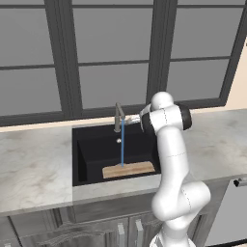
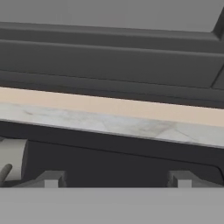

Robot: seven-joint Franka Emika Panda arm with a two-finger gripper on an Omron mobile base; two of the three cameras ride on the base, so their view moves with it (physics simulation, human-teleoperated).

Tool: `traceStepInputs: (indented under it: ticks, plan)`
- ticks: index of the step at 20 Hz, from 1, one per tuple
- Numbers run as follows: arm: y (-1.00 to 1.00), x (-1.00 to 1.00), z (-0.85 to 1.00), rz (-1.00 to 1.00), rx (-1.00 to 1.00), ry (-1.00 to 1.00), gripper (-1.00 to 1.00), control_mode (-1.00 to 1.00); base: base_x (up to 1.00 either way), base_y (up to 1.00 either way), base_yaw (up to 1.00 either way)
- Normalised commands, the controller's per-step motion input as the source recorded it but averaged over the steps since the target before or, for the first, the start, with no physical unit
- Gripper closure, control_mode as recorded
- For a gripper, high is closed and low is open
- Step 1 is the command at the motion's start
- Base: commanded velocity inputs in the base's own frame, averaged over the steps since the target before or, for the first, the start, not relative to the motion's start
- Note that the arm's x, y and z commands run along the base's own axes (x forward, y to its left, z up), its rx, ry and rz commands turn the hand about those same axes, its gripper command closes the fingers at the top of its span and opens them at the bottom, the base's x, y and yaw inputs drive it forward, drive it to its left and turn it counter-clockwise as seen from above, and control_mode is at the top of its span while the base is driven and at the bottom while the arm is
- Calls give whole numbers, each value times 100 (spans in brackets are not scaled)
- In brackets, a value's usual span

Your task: Turn on the sink faucet with hot water and rinse the cutting board for ten seconds, then turn off the faucet. Push the cutting board to reach the water if necessary.

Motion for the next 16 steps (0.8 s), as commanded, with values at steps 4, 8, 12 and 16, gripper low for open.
traceStepInputs:
  ticks: [4,8,12,16]
  plan:
    - [42,0,-13,0,0,0,-100,-100,0,0,0]
    - [43,0,-12,0,0,0,-100,-100,0,0,0]
    - [47,1,-14,0,0,0,-100,-100,0,0,0]
    - [51,5,-17,0,0,0,-100,-100,0,0,0]
